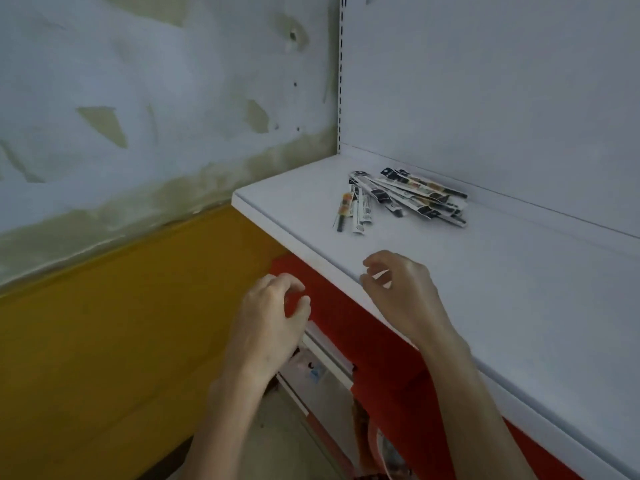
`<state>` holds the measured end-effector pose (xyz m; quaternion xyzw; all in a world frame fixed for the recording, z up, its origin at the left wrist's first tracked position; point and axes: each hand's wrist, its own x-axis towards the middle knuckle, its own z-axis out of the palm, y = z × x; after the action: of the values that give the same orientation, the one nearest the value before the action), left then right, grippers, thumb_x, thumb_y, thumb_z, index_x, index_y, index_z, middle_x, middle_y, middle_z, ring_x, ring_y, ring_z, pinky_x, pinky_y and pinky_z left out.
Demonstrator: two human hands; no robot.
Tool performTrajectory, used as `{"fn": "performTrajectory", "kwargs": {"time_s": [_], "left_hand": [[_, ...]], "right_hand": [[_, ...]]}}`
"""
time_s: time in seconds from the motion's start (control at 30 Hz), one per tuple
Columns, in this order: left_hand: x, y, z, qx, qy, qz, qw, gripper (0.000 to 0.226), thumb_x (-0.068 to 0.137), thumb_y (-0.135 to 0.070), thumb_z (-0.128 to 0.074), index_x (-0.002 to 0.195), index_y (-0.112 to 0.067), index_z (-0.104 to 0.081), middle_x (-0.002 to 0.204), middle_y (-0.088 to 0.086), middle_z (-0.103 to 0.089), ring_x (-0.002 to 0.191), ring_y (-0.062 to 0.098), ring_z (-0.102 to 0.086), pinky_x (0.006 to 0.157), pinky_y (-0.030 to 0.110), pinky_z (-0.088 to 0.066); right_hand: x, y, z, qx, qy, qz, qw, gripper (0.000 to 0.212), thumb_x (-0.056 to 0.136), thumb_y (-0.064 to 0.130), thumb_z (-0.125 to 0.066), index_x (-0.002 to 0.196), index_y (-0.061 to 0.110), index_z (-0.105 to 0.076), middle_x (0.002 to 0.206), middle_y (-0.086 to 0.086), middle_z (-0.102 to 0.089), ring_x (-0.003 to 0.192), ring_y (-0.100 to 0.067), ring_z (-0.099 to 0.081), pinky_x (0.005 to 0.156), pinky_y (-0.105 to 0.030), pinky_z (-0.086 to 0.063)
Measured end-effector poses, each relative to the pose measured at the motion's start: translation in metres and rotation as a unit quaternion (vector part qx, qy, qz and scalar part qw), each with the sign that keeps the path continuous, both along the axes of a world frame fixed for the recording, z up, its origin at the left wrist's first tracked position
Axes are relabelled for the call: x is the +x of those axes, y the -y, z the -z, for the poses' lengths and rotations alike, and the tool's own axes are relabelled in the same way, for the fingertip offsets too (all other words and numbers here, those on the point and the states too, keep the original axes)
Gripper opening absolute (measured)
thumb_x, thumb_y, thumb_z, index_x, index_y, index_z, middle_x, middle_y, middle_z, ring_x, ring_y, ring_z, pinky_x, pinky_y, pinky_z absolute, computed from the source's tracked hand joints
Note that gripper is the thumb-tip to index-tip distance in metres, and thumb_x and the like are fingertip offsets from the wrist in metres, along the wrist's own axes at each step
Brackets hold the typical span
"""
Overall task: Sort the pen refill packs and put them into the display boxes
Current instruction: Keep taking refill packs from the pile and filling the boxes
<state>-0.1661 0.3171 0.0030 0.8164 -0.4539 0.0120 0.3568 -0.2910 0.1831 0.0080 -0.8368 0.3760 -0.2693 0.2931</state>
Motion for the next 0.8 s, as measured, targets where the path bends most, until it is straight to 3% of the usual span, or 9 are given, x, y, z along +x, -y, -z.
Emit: {"fn": "performTrajectory", "kwargs": {"time_s": [0.23, 0.33, 0.5, 0.57, 0.7, 0.8], "left_hand": [[0.064, 0.086, -0.009, -0.021, -0.025, 0.056, 0.998, 0.014, 0.090, -0.025, -0.056, 0.101, -0.021, -0.064, 0.097, -0.009, -0.060, 0.086, 0.005, -0.056, 0.070, 0.017, -0.043], [0.080, 0.119, -0.005, -0.010, -0.051, 0.075, 0.996, 0.019, 0.090, -0.027, -0.055, 0.106, -0.020, -0.062, 0.104, -0.005, -0.061, 0.089, 0.009, -0.057, 0.074, 0.022, -0.043], [0.100, 0.183, 0.005, 0.064, -0.045, 0.096, 0.992, 0.033, 0.094, -0.035, -0.047, 0.122, -0.019, -0.049, 0.117, 0.002, -0.055, 0.104, 0.018, -0.051, 0.085, 0.033, -0.046], [0.108, 0.201, 0.006, 0.072, -0.036, 0.106, 0.991, 0.035, 0.095, -0.038, -0.044, 0.123, -0.018, -0.047, 0.117, 0.004, -0.054, 0.104, 0.019, -0.050, 0.082, 0.032, -0.044], [0.126, 0.225, 0.004, 0.103, -0.028, 0.140, 0.984, 0.043, 0.089, -0.043, -0.052, 0.121, -0.016, -0.043, 0.115, 0.004, -0.052, 0.104, 0.019, -0.050, 0.079, 0.032, -0.043], [0.141, 0.234, 0.000, 0.110, -0.055, 0.173, 0.977, 0.042, 0.089, -0.035, -0.056, 0.123, -0.014, -0.042, 0.115, 0.005, -0.052, 0.100, 0.019, -0.052, 0.075, 0.029, -0.042]], "right_hand": [[0.053, 0.071, -0.015, -0.013, -0.001, 0.040, 0.999, 0.019, 0.089, 0.025, -0.056, 0.107, 0.021, -0.061, 0.097, 0.009, -0.059, 0.086, -0.010, -0.056, 0.080, -0.031, -0.048], [0.065, 0.091, -0.012, -0.004, -0.010, 0.066, 0.998, 0.017, 0.088, 0.021, -0.058, 0.104, 0.019, -0.062, 0.100, 0.004, -0.062, 0.086, -0.012, -0.057, 0.081, -0.031, -0.049], [0.091, 0.119, -0.005, 0.015, -0.066, 0.098, 0.993, 0.023, 0.088, 0.017, -0.058, 0.111, 0.012, -0.061, 0.110, -0.004, -0.059, 0.093, -0.014, -0.057, 0.075, -0.018, -0.040], [0.103, 0.125, -0.005, 0.022, -0.076, 0.128, 0.989, 0.023, 0.087, 0.018, -0.058, 0.109, 0.012, -0.061, 0.109, -0.005, -0.059, 0.095, -0.017, -0.057, 0.075, -0.022, -0.041], [0.125, 0.134, -0.007, 0.038, -0.089, 0.183, 0.978, 0.022, 0.084, 0.030, -0.064, 0.096, 0.013, -0.060, 0.095, -0.004, -0.062, 0.079, -0.018, -0.061, 0.071, -0.030, -0.049], [0.137, 0.139, -0.008, 0.043, -0.113, 0.215, 0.969, 0.029, 0.082, 0.029, -0.067, 0.102, 0.010, -0.059, 0.097, -0.004, -0.060, 0.087, -0.021, -0.059, 0.077, -0.034, -0.050]]}}
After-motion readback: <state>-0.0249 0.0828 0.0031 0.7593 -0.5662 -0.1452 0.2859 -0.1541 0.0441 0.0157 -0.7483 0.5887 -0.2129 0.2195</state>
